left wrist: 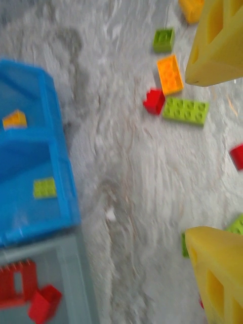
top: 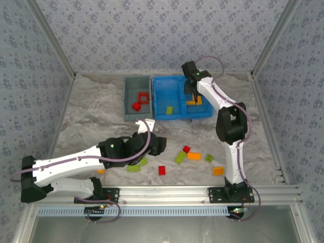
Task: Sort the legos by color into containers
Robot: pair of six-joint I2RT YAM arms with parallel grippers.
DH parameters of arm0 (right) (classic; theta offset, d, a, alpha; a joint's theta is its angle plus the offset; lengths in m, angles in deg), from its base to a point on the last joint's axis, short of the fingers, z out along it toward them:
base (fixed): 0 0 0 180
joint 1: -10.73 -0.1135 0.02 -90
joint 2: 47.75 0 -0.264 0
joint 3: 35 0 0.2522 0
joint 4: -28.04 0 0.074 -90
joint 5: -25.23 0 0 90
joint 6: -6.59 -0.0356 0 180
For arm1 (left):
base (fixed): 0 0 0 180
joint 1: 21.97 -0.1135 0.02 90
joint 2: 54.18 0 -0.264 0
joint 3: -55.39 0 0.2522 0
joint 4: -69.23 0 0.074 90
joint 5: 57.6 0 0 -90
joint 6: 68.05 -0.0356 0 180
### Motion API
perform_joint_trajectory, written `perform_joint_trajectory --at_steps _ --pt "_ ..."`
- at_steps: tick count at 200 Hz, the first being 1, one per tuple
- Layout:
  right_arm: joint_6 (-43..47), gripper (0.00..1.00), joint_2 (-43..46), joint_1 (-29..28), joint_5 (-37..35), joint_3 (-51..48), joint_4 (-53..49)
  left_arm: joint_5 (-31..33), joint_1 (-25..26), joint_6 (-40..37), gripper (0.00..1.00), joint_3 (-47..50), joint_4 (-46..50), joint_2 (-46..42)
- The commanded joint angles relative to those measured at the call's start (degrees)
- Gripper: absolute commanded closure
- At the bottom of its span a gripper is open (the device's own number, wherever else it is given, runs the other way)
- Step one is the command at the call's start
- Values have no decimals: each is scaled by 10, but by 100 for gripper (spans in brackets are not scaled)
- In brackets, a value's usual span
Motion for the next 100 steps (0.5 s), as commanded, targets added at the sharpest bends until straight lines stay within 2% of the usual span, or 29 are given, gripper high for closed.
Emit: perform_joint_trajectory --at_steps 1,23,52,79,100 --pt "4 34 101 -27 -8 4 -8 10 -37 93 26 18 142 -15" --pt "0 36 198 -67 -13 -78 22 -57 -122 151 25 70 179 -38" --pt "-7 35 357 -160 -15 -264 97 -176 -254 180 26 154 122 -78" --pt "-26 30 482 -269 -5 -439 166 -211 -312 212 24 178 83 -67" --pt "-66 30 536 -345 -6 -539 184 -249 -343 221 22 179 44 -29"
